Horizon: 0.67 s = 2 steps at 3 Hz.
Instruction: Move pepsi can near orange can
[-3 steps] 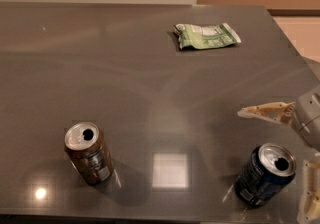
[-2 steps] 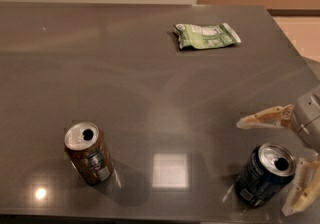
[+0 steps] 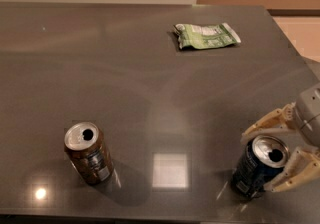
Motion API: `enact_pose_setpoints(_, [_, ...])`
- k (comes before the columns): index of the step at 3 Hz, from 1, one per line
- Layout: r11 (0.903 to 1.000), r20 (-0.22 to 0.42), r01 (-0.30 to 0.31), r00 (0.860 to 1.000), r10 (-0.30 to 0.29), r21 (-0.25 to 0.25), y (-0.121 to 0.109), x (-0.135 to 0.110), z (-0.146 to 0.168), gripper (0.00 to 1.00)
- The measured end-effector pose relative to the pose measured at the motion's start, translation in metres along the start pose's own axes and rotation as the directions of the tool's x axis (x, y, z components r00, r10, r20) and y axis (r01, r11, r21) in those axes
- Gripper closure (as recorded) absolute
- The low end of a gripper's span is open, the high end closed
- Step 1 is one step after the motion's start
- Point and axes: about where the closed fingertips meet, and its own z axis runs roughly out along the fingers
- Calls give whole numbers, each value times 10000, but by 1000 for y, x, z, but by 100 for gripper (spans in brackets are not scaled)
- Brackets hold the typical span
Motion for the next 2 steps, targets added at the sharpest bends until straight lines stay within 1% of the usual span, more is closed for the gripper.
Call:
enact_pose_setpoints(1, [9999,12,101,9999,-101,-6,-5,-14,-1,95])
enact_pose_setpoints(2, [9992,175,305,9994,-300,-256,-18,-43,15,100])
